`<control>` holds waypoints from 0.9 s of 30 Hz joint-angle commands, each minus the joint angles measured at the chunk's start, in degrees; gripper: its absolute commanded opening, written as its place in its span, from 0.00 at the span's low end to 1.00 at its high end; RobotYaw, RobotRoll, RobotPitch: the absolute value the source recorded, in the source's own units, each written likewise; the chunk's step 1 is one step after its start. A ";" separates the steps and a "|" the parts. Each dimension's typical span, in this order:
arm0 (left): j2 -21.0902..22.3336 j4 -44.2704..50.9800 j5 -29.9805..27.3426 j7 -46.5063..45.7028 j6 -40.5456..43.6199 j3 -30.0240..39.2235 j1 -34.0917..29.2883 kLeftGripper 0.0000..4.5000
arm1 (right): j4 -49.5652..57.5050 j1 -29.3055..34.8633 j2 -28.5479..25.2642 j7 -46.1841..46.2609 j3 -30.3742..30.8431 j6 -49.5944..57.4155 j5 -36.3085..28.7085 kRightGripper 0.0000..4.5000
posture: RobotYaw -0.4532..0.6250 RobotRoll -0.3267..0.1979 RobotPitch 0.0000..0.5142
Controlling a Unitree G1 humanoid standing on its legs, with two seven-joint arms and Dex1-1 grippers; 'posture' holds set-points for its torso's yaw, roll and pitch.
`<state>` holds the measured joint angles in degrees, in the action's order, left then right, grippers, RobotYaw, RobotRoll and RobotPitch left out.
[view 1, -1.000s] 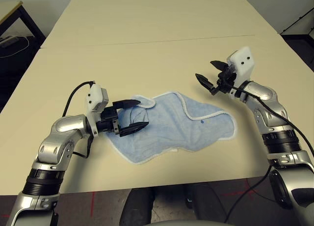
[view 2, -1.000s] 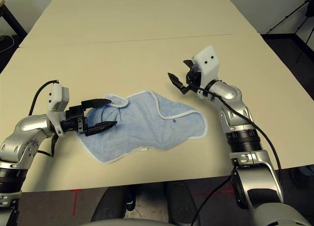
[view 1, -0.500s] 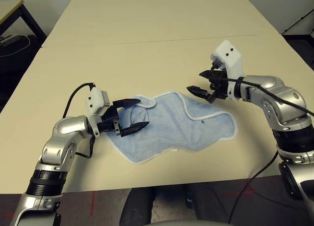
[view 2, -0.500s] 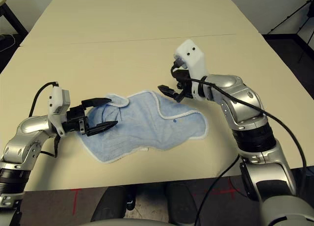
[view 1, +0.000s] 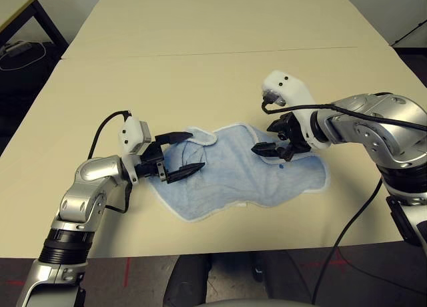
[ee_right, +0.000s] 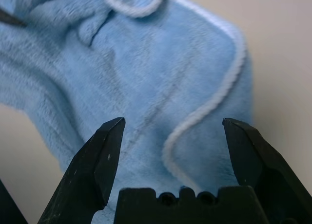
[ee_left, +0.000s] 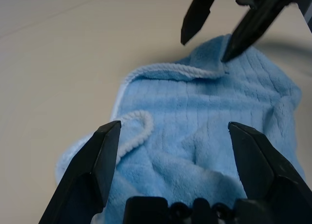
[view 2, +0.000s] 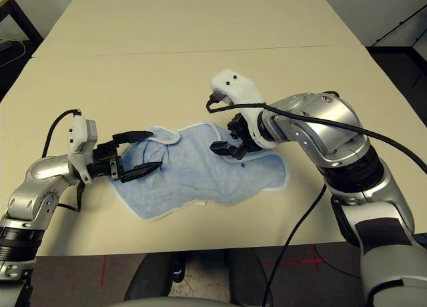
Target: Fold the towel and set it aside.
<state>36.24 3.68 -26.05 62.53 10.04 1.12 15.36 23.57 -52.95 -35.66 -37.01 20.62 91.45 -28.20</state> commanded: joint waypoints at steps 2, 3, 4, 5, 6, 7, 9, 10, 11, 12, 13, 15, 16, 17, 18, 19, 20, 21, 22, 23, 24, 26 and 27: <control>-0.59 -0.12 0.76 -0.43 0.20 -0.72 0.58 0.99 | 4.05 0.50 -2.39 2.14 2.79 1.05 -2.35 0.98 | 0.48 0.62 0.39; -0.68 -0.21 0.76 -0.66 0.22 -0.61 0.78 0.99 | 4.28 0.47 -2.69 2.61 3.13 1.05 -2.65 0.98 | 0.47 0.62 0.41; -0.78 -0.18 0.71 -0.96 0.33 -0.49 0.94 0.99 | 4.51 0.52 -2.93 3.12 3.42 1.05 -2.76 0.98 | 0.47 0.62 0.41; -1.04 -0.08 0.61 -1.50 0.56 -0.38 1.10 0.99 | 4.57 0.83 -3.05 3.83 3.63 1.05 -2.82 0.98 | 0.47 0.62 0.42; -1.17 0.09 0.52 -1.85 0.74 -0.31 1.14 0.99 | 4.63 1.12 -3.06 4.59 3.73 1.05 -2.91 0.98 | 0.46 0.62 0.42; -1.25 0.23 0.50 -2.07 0.87 -0.29 1.16 0.99 | 4.64 1.37 -3.00 5.34 3.73 1.05 -2.99 0.98 | 0.46 0.62 0.42; -1.11 0.54 0.30 -2.17 1.24 -0.15 0.99 0.99 | 4.85 1.48 -2.86 6.58 3.73 1.05 -3.41 0.98 | 0.46 0.62 0.43; -0.98 0.74 0.24 -2.15 1.42 -0.14 0.89 0.99 | 4.95 1.66 -2.69 7.36 3.59 1.05 -3.63 0.98 | 0.46 0.62 0.43; -0.90 0.91 0.20 -2.19 1.62 -0.14 0.90 0.99 | 5.05 1.88 -2.56 8.07 3.52 1.05 -3.88 0.98 | 0.46 0.62 0.43; -0.80 1.03 0.13 -2.16 1.74 -0.07 0.87 0.99 | 5.12 2.00 -2.42 8.70 3.47 1.05 -4.20 0.98 | 0.46 0.62 0.44; -0.73 1.12 0.08 -2.14 1.84 -0.01 0.85 0.99 | 5.14 2.07 -2.34 9.25 3.43 1.05 -4.59 0.98 | 0.46 0.62 0.44; -0.61 1.23 0.05 -2.13 2.07 0.07 0.94 0.99 | 5.13 2.78 -2.05 10.77 3.53 1.05 -4.70 0.98 | 0.46 0.62 0.44; -0.54 1.29 0.04 -2.09 2.13 0.14 0.93 0.99 | 5.17 3.12 -1.94 11.46 3.68 1.05 -4.61 0.98 | 0.46 0.62 0.44; -0.48 1.36 0.02 -2.07 2.21 0.19 0.90 0.99 | 5.18 3.40 -1.83 12.23 3.90 1.05 -4.17 0.98 | 0.46 0.62 0.44; -0.41 1.44 -0.02 -2.01 2.26 0.26 0.81 0.99 | 5.24 3.57 -1.76 12.76 4.10 1.05 -3.95 0.98 | 0.46 0.62 0.44; -0.35 1.64 -0.16 -1.92 2.42 0.27 0.71 0.99 | 5.28 3.75 -1.72 13.12 4.23 1.05 -3.98 0.98 | 0.46 0.62 0.44; -0.28 1.89 -0.36 -1.79 2.62 0.30 0.58 0.99 | 5.36 3.94 -1.69 13.43 4.36 1.05 -4.13 0.98 | 0.46 0.62 0.44; -0.19 2.27 -0.73 -1.56 2.98 0.30 0.40 0.99 | 5.44 4.11 -1.68 13.67 4.54 1.05 -4.27 0.98 | 0.46 0.62 0.44; -0.08 2.65 -1.14 -1.30 3.44 0.28 0.23 0.99 | 5.45 4.27 -1.65 13.88 4.63 1.05 -4.39 0.98 | 0.46 0.62 0.44; 0.09 3.06 -1.41 -1.11 3.74 0.29 -0.02 0.99 | 5.42 4.42 -1.56 14.12 4.72 1.05 -4.38 0.98 | 0.46 0.62 0.44; 0.21 3.38 -1.55 -0.99 3.87 0.30 -0.22 1.00 | 5.36 4.53 -1.46 14.30 4.78 1.05 -4.32 0.95 | 0.46 0.62 0.44; 0.32 3.92 -1.74 -0.95 3.97 0.42 -0.51 1.00 | 5.37 4.51 -1.38 14.46 4.96 1.05 -4.18 0.85 | 0.46 0.62 0.44; 0.37 4.20 -1.85 -0.94 4.05 0.46 -0.66 1.00 | 5.40 4.43 -1.39 14.44 5.07 1.05 -4.19 0.78 | 0.46 0.62 0.44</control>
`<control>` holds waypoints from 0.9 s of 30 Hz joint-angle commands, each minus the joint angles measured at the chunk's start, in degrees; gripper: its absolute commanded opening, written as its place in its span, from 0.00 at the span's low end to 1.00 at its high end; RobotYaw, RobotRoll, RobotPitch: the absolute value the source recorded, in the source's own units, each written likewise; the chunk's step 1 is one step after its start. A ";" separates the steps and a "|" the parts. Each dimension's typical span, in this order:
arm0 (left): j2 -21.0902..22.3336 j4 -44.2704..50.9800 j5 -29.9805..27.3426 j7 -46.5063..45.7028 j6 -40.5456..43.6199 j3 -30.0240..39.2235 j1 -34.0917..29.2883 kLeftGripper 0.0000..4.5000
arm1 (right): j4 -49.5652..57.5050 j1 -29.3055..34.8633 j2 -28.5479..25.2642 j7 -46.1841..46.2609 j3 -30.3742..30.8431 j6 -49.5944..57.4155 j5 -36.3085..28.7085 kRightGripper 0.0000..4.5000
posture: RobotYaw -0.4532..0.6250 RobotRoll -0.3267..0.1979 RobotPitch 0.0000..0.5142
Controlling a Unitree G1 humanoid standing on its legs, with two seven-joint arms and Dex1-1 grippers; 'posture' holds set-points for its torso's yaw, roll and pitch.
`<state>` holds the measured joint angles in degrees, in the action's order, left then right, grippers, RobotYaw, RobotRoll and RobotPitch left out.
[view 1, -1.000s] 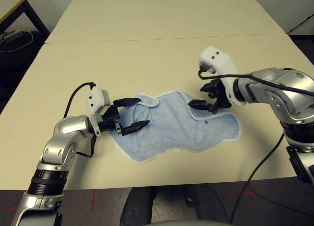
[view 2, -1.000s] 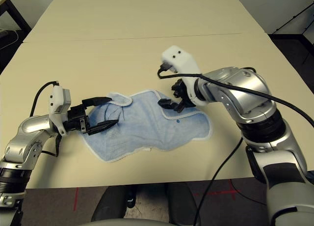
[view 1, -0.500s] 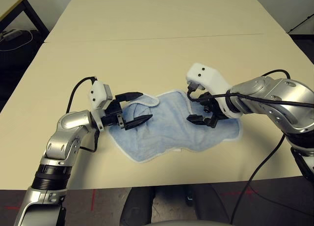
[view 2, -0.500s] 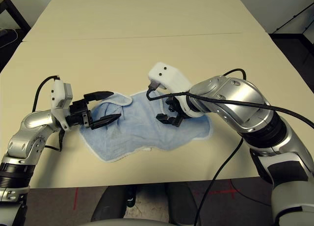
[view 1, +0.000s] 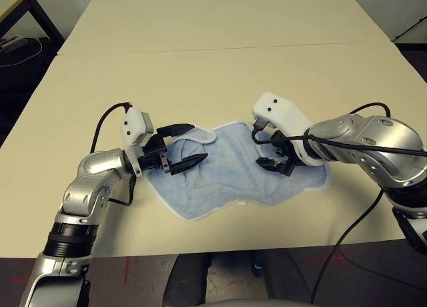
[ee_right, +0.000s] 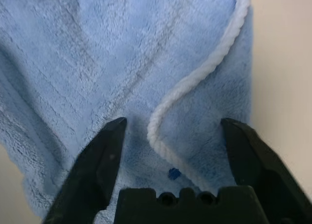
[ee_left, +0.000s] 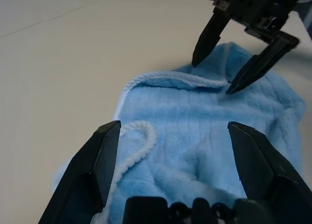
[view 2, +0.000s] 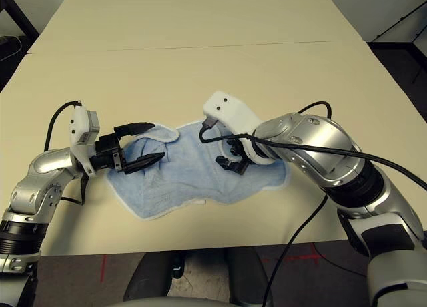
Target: Fold the towel and set it aside.
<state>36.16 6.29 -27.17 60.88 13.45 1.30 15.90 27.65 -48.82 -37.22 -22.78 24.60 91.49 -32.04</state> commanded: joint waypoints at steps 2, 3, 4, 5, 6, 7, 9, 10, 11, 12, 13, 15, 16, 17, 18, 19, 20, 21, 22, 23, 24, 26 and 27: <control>0.54 2.00 -0.88 0.72 0.80 0.33 -1.45 1.00 | 1.38 0.17 0.20 0.08 1.41 1.01 -0.39 0.62 | 0.46 0.62 0.44; 0.56 2.10 -0.92 0.72 0.86 0.35 -1.53 1.00 | 1.39 0.15 0.24 0.04 1.53 1.01 -0.39 0.54 | 0.46 0.62 0.44; 0.57 2.17 -0.92 0.71 0.93 0.33 -1.52 1.00 | 1.36 0.15 0.27 -0.04 1.69 1.00 -0.35 0.45 | 0.47 0.62 0.44; 0.58 2.24 -0.96 0.70 1.04 0.33 -1.52 1.00 | 1.30 0.17 0.36 -0.08 1.90 1.00 -0.27 0.37 | 0.47 0.62 0.44; 0.59 2.30 -0.98 0.68 1.12 0.33 -1.53 1.00 | 1.25 0.17 0.44 -0.11 2.08 1.00 -0.19 0.29 | 0.47 0.62 0.44; 0.62 2.40 -1.02 0.69 1.21 0.35 -1.57 1.00 | 1.22 0.10 0.54 -0.16 2.26 1.00 -0.09 0.21 | 0.47 0.62 0.44; 0.64 2.60 -1.08 0.68 1.43 0.39 -1.62 1.00 | 1.15 -0.12 0.69 -0.24 2.51 1.00 0.14 0.04 | 0.47 0.62 0.45; 0.65 2.70 -1.12 0.66 1.56 0.39 -1.62 1.00 | 1.09 -0.26 0.77 -0.27 2.60 0.99 0.27 0.00 | 0.47 0.62 0.45; 0.65 2.76 -1.16 0.65 1.65 0.38 -1.61 1.00 | 1.04 -0.41 0.81 -0.28 2.67 0.95 0.39 0.00 | 0.47 0.62 0.45; 0.67 2.76 -1.19 0.66 1.71 0.36 -1.57 1.00 | 0.95 -0.68 0.80 -0.32 2.78 0.79 0.53 0.00 | 0.47 0.62 0.45; 0.68 2.77 -1.21 0.67 1.77 0.35 -1.55 1.00 | 0.98 -1.12 0.58 -0.43 3.01 0.41 0.69 0.00 | 0.47 0.62 0.45; 0.71 2.76 -1.25 0.71 1.86 0.35 -1.52 1.00 | 0.88 -2.17 0.27 -0.72 3.16 -0.16 0.93 0.00 | 0.46 0.62 0.45; 0.70 2.84 -1.27 0.69 1.94 0.33 -1.52 1.00 | 0.52 -3.03 0.17 -0.93 2.97 -0.45 1.11 0.00 | 0.46 0.62 0.45; 0.68 2.93 -1.28 0.65 2.00 0.28 -1.54 1.00 | 0.11 -3.81 0.02 -1.14 2.83 -0.80 1.36 0.00 | 0.46 0.62 0.45; 0.61 3.03 -1.27 0.56 2.04 0.22 -1.58 1.00 | -0.48 -4.65 -0.28 -1.33 2.68 -1.37 1.74 0.00 | 0.46 0.62 0.45; 0.55 3.04 -1.25 0.54 2.01 0.19 -1.62 1.00 | -1.17 -5.34 -0.38 -1.40 2.47 -1.89 2.12 0.00 | 0.46 0.62 0.44; 0.49 2.99 -1.23 0.53 1.97 0.18 -1.66 1.00 | -2.01 -5.81 -0.23 -1.43 1.92 -2.61 2.49 0.00 | 0.46 0.62 0.44; 0.42 3.05 -1.23 0.47 1.97 0.16 -1.73 1.00 | -3.00 -6.30 -0.26 -1.38 1.46 -3.51 3.10 0.00 | 0.46 0.62 0.44; 0.36 3.14 -1.23 0.38 1.99 0.13 -1.81 1.00 | -3.90 -6.64 -0.34 -1.32 1.08 -4.41 3.73 0.00 | 0.46 0.62 0.44; 0.31 3.23 -1.23 0.31 1.99 0.13 -1.93 1.00 | -5.12 -7.02 -0.25 -1.08 0.42 -5.11 4.41 0.00 | 0.46 0.62 0.44; 0.26 3.34 -1.25 0.22 2.01 0.13 -2.04 1.00 | -6.10 -7.31 -0.29 -1.04 -0.03 -5.81 5.00 0.00 | 0.46 0.62 0.44; 0.15 3.62 -1.31 -0.04 2.09 0.18 -2.30 1.00 | -7.91 -7.59 -0.57 -1.30 -0.73 -7.18 6.02 0.00 | 0.45 0.62 0.43; 0.12 3.83 -1.33 -0.20 2.16 0.19 -2.44 1.00 | -8.60 -7.57 -0.78 -1.49 -1.03 -7.92 6.49 0.00 | 0.45 0.62 0.43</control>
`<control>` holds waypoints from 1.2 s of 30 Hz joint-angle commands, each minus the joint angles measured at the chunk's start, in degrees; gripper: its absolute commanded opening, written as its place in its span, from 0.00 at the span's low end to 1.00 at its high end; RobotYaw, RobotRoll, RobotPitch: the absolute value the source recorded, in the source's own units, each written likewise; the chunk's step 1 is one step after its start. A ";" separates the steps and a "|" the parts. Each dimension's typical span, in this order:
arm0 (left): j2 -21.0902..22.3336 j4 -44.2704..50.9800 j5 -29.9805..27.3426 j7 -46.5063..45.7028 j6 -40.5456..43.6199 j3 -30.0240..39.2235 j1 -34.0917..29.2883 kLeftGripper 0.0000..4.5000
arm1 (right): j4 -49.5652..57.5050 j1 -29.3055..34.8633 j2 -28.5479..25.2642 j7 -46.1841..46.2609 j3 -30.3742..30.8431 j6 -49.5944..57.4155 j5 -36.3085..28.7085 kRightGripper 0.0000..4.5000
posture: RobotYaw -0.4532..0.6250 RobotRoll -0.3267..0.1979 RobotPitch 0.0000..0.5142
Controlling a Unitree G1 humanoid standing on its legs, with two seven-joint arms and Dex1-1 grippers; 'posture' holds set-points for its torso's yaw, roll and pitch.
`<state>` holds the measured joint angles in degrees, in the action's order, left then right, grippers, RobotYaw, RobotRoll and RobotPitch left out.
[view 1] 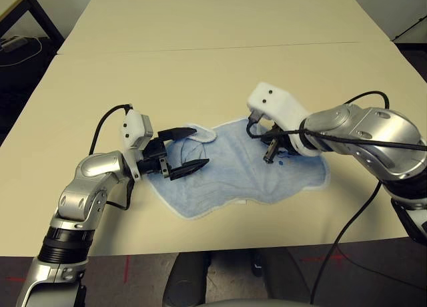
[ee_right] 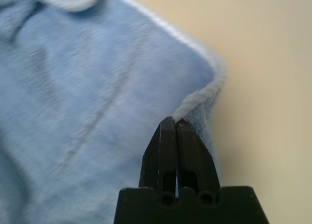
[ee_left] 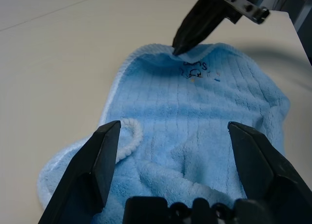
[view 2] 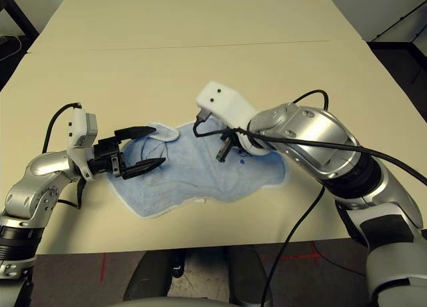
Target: Fold the towel and set it aside.
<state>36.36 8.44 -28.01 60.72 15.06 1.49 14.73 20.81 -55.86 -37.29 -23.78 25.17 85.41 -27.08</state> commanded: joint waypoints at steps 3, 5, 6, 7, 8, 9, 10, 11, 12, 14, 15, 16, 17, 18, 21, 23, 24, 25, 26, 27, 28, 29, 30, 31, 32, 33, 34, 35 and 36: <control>-0.15 1.94 -0.49 -0.32 0.58 0.08 -1.60 1.00 | -3.83 0.25 -1.66 -1.52 -1.94 -5.80 3.34 0.00 | 0.45 0.62 0.43; -0.24 2.14 -0.41 -0.87 0.74 0.20 -1.77 1.00 | -5.90 2.76 -2.40 -2.32 -2.49 -15.63 6.52 0.00 | 0.45 0.62 0.43; -0.21 2.09 -0.41 -1.01 0.74 0.28 -1.79 1.00 | -6.70 3.60 -2.45 -2.58 -2.63 -18.95 7.74 0.00 | 0.45 0.62 0.42; -0.26 2.23 -0.38 -1.86 1.30 0.52 -1.96 1.00 | -8.15 5.41 -1.56 -2.36 -3.92 -24.66 9.05 0.00 | 0.45 0.62 0.42; -0.51 2.29 -0.38 -3.02 1.89 0.85 -2.15 1.00 | -9.61 7.15 -0.95 -2.11 -4.82 -29.09 10.24 0.00 | 0.45 0.62 0.41; -0.86 2.36 -0.34 -4.19 2.35 1.16 -2.30 1.00 | -11.00 8.63 -0.60 -1.65 -5.29 -32.53 11.72 0.00 | 0.45 0.62 0.41; -1.22 2.40 -0.29 -5.23 2.63 1.43 -2.41 1.00 | -12.32 9.94 -0.02 -1.16 -5.96 -35.58 13.03 0.00 | 0.45 0.62 0.41; -1.64 2.42 -0.20 -6.26 2.79 1.68 -2.51 1.00 | -13.75 11.21 0.87 -0.60 -6.86 -38.05 13.90 0.00 | 0.45 0.62 0.40; -2.10 2.42 -0.02 -7.37 2.88 1.90 -2.61 1.00 | -15.38 12.61 2.11 0.49 -8.06 -40.92 14.92 0.00 | 0.45 0.62 0.40; -2.62 2.42 0.24 -8.59 2.87 2.07 -2.74 1.00 | -17.73 14.30 3.84 1.56 -9.62 -44.97 16.59 0.00 | 0.46 0.62 0.40; -2.73 2.41 0.34 -8.84 2.78 2.05 -2.78 1.00 | -18.84 14.91 4.58 1.84 -10.23 -46.82 17.42 0.00 | 0.46 0.62 0.39; -2.96 2.50 0.28 -9.27 2.81 2.11 -2.87 1.00 | -20.81 15.73 5.83 2.71 -11.36 -50.33 18.20 0.00 | 0.46 0.62 0.39; -3.21 2.64 0.16 -9.73 2.89 2.19 -2.94 1.00 | -22.57 16.35 6.89 3.63 -12.36 -52.76 18.89 0.00 | 0.46 0.62 0.39; -3.40 2.71 0.10 -10.11 2.93 2.17 -2.94 1.00 | -24.37 16.79 8.10 4.49 -13.51 -55.57 19.40 0.00 | 0.46 0.62 0.38; -3.80 3.12 0.08 -10.81 3.21 1.85 -2.89 1.00 | -28.40 16.99 10.68 5.87 -16.36 -60.96 20.27 0.00 | 0.46 0.62 0.38; -4.14 3.34 0.08 -11.14 3.41 1.62 -2.83 1.00 | -31.31 16.38 11.53 6.50 -17.56 -64.10 21.40 0.00 | 0.46 0.62 0.37; -4.33 3.36 0.11 -11.31 3.46 1.45 -2.71 1.00 | -33.23 15.75 11.33 6.48 -17.27 -67.27 22.88 0.00 | 0.46 0.62 0.37; -4.51 3.31 0.15 -11.44 3.49 1.29 -2.55 1.00 | -35.13 15.06 10.96 6.40 -16.67 -70.50 24.63 0.00 | 0.46 0.62 0.36; -4.72 3.29 0.19 -11.60 3.53 1.13 -2.38 1.00 | -37.33 14.11 10.31 6.04 -15.61 -74.10 26.83 0.00 | 0.46 0.62 0.36; -4.89 3.23 0.21 -11.70 3.53 1.03 -2.20 1.00 | -39.48 13.19 9.86 5.74 -14.79 -77.65 28.75 0.00 | 0.46 0.62 0.35; -5.10 3.21 0.23 -11.81 3.57 0.93 -2.03 1.00 | -41.67 12.12 8.96 5.79 -13.54 -82.57 31.55 0.00 | 0.46 0.62 0.35; -5.28 3.18 0.27 -11.91 3.60 0.86 -1.88 1.00 | -43.72 11.13 8.29 5.80 -12.61 -86.90 33.75 0.00 | 0.46 0.62 0.35; -5.45 3.10 0.36 -11.99 3.62 0.76 -1.71 1.00 | -46.08 9.91 7.92 6.58 -12.26 -90.46 35.54 0.00 | 0.46 0.62 0.35; -5.62 2.97 0.45 -12.11 3.60 0.68 -1.51 1.00 | -48.39 8.66 7.63 7.34 -12.00 -93.62 37.11 0.00 | 0.47 0.62 0.35; -5.97 2.90 0.37 -12.47 3.67 0.70 -1.32 1.00 | -50.78 7.24 7.36 8.24 -11.81 -96.70 38.62 0.00 | 0.47 0.62 0.35; -6.34 2.79 0.29 -12.87 3.79 0.78 -1.11 1.00 | -53.02 5.88 7.14 9.10 -11.62 -99.47 40.06 0.00 | 0.47 0.62 0.34; -6.84 2.62 0.17 -13.34 3.87 0.95 -0.86 1.00 | -55.10 4.47 6.82 10.17 -11.28 -102.37 41.75 0.00 | 0.47 0.62 0.34; -7.47 2.49 -0.12 -13.94 4.02 1.23 -0.66 1.00 | -56.98 3.16 6.52 11.33 -10.99 -105.21 43.43 0.00 | 0.47 0.62 0.34; -9.03 2.07 -1.09 -15.98 4.89 2.17 0.02 1.00 | -58.96 1.42 6.15 13.22 -10.70 -108.21 45.44 0.00 | 0.47 0.62 0.34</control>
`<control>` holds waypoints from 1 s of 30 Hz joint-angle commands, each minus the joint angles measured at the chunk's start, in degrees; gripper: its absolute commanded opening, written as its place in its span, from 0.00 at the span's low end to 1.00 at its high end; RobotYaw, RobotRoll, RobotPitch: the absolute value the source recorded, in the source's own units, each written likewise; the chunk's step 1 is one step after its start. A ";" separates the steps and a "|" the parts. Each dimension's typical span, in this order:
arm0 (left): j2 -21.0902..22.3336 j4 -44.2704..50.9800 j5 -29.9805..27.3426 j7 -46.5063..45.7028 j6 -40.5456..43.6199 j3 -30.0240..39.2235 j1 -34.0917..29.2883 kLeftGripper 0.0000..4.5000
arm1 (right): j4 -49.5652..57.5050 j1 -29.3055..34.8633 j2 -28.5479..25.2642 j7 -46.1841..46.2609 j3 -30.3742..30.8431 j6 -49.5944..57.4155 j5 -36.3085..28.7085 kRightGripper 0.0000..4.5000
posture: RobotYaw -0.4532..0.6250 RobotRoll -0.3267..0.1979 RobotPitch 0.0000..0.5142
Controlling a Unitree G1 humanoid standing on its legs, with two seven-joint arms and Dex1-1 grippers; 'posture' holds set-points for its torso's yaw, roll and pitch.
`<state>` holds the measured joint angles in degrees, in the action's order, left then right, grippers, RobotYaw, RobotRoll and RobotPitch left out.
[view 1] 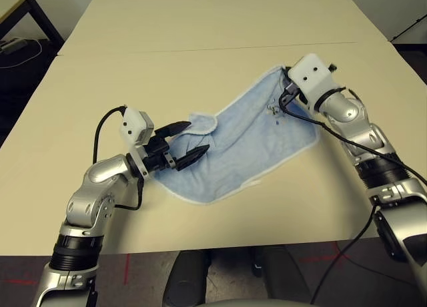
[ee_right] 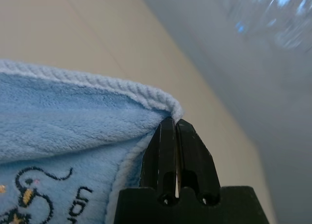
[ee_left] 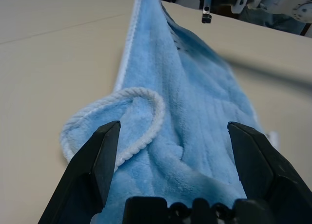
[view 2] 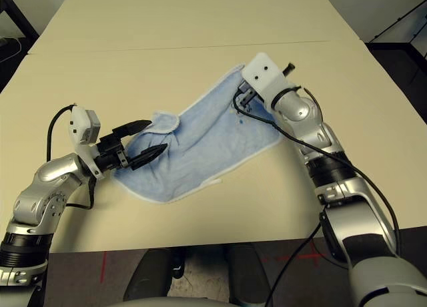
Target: Fold the towel and set it aside.
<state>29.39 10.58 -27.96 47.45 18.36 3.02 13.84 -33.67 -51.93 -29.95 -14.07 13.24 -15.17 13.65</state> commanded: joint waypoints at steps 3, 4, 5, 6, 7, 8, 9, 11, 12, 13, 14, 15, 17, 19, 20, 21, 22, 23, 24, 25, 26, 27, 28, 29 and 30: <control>-4.54 -1.14 -1.50 -5.47 2.45 1.58 2.40 1.00 | -9.47 -6.70 -1.60 8.59 1.64 -14.56 8.86 0.00 | 0.47 0.62 0.35; -5.05 -1.27 -1.46 -6.02 2.64 1.58 2.64 1.00 | -10.71 -7.90 -1.62 10.08 1.63 -16.23 9.87 0.00 | 0.47 0.62 0.35; -5.45 -1.42 -1.44 -6.50 2.82 1.56 2.85 1.00 | -11.95 -8.99 -1.58 11.56 1.59 -17.69 10.78 0.00 | 0.47 0.62 0.35; -5.69 -1.59 -1.33 -6.77 2.88 1.43 3.02 1.00 | -12.99 -10.12 -1.55 13.27 1.51 -18.80 11.72 0.00 | 0.47 0.62 0.35; -5.83 -1.74 -1.19 -6.93 2.90 1.31 3.13 1.00 | -13.92 -11.12 -1.50 14.77 1.48 -19.74 12.57 0.00 | 0.47 0.62 0.35; -5.93 -1.84 -1.02 -7.00 2.88 1.17 3.16 1.00 | -14.79 -12.10 -1.38 16.01 1.39 -20.43 13.18 0.00 | 0.47 0.62 0.35; -5.99 -1.91 -0.91 -7.05 2.92 1.08 3.19 1.00 | -15.54 -12.95 -1.19 16.72 1.23 -21.06 13.34 0.00 | 0.47 0.62 0.35; -6.00 -2.03 -0.88 -7.19 3.09 0.99 3.24 1.00 | -16.47 -14.64 -0.89 18.23 0.86 -22.05 13.65 0.00 | 0.47 0.62 0.35; -5.98 -2.07 -0.91 -7.25 3.20 0.97 3.25 1.00 | -16.76 -15.50 -0.84 19.02 0.73 -22.49 13.84 0.00 | 0.47 0.62 0.35; -5.93 -2.17 -0.91 -7.27 3.24 0.94 3.30 1.00 | -17.09 -16.29 -0.80 19.76 0.63 -22.71 14.04 0.00 | 0.47 0.62 0.34; -5.89 -2.31 -0.90 -7.24 3.26 0.92 3.36 1.00 | -17.46 -16.98 -0.73 20.33 0.50 -22.87 14.08 0.00 | 0.47 0.62 0.34; -5.86 -2.40 -0.90 -7.27 3.35 0.91 3.41 1.00 | -17.78 -17.75 -0.71 20.98 0.32 -22.96 14.12 0.00 | 0.47 0.62 0.34; -5.83 -2.64 -0.89 -7.37 3.59 0.94 3.49 1.00 | -18.40 -19.33 -0.68 22.25 0.14 -23.44 14.28 0.00 | 0.47 0.62 0.34; -5.83 -2.95 -0.77 -7.56 3.89 0.90 3.44 1.00 | -18.85 -20.58 -0.53 23.18 0.00 -24.08 14.22 0.00 | 0.47 0.62 0.34; -5.81 -3.06 -0.60 -7.60 3.93 0.75 3.28 1.00 | -18.87 -21.16 -0.46 23.67 -0.13 -24.42 14.16 0.00 | 0.47 0.62 0.34; -5.80 -3.13 -0.47 -7.61 3.95 0.66 3.17 1.00 | -18.92 -21.55 -0.42 24.05 -0.19 -24.67 14.14 0.00 | 0.47 0.62 0.34; -5.85 -3.15 -0.39 -7.61 3.90 0.59 3.05 1.00 | -18.84 -21.88 -0.42 24.48 -0.31 -24.90 14.12 0.00 | 0.47 0.62 0.34; -5.91 -3.15 -0.34 -7.63 3.84 0.56 2.97 1.00 | -18.72 -22.14 -0.42 24.91 -0.49 -25.11 13.99 0.00 | 0.47 0.62 0.34; -5.98 -3.12 -0.31 -7.67 3.81 0.54 2.91 1.00 | -18.61 -22.34 -0.45 25.27 -0.61 -25.33 13.91 0.00 | 0.47 0.62 0.34; -6.06 -3.03 -0.28 -7.72 3.77 0.51 2.83 1.00 | -18.47 -22.52 -0.43 25.47 -0.86 -25.47 13.61 0.00 | 0.47 0.62 0.34; -6.13 -2.96 -0.28 -7.79 3.76 0.47 2.77 1.00 | -18.45 -22.66 -0.32 25.50 -1.23 -25.51 13.16 0.00 | 0.47 0.62 0.34; -6.20 -2.88 -0.26 -7.86 3.73 0.42 2.71 1.00 | -18.41 -22.91 -0.36 25.59 -1.46 -25.67 13.10 0.00 | 0.47 0.62 0.34; -6.25 -2.88 -0.25 -7.89 3.69 0.37 2.68 1.00 | -18.47 -23.20 -0.38 25.62 -1.69 -25.82 13.06 0.00 | 0.47 0.62 0.34; -6.31 -2.88 -0.25 -7.93 3.67 0.32 2.66 1.00 | -18.74 -23.73 -0.44 25.65 -1.98 -25.88 12.90 0.00 | 0.47 0.62 0.34; -6.37 -2.94 -0.24 -7.94 3.64 0.28 2.69 1.00 | -19.09 -24.31 -0.56 25.85 -2.12 -25.96 12.93 0.00 | 0.47 0.62 0.34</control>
<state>23.29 7.97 -28.79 39.67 21.77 3.87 17.29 -52.35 -74.28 -30.32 11.15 12.70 -40.35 27.29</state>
